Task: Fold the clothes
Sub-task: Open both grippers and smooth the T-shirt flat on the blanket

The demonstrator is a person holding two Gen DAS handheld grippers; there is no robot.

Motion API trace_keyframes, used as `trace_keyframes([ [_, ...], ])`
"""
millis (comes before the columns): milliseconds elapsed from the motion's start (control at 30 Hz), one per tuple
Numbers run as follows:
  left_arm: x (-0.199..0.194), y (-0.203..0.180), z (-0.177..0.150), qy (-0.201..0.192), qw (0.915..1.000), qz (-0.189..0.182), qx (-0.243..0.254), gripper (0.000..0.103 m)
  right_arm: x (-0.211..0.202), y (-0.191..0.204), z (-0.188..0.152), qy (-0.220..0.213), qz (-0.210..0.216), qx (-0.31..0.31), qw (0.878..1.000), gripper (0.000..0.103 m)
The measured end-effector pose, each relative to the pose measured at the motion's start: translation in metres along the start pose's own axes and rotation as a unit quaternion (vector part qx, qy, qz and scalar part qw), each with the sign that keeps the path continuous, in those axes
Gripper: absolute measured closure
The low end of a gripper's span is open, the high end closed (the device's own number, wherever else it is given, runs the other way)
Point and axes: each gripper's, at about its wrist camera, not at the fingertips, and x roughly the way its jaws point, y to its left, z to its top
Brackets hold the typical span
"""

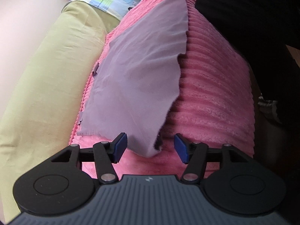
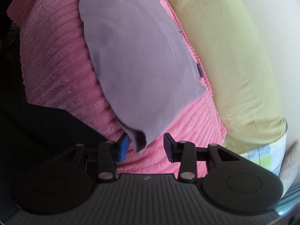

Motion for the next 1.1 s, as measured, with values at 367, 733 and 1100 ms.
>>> trace_keyframes([
  [367, -0.003, 0.018, 0.002, 0.001, 0.9976, -0.033, -0.061, 0.062, -0.006, -0.005, 0.011, -0.021, 0.031, -0.002, 0.999, 0.066],
  [733, -0.012, 0.1, -0.018, -0.059, 0.9659, -0.024, -0.251, 0.048, 0.003, -0.123, 0.046, -0.139, 0.058, 0.271, 0.951, 0.059],
  [1100, 0.059, 0.171, -0.012, -0.025, 0.9277, -0.039, -0.371, 0.048, 0.223, -0.263, 0.083, -0.064, 0.128, 0.486, 0.862, 0.086],
])
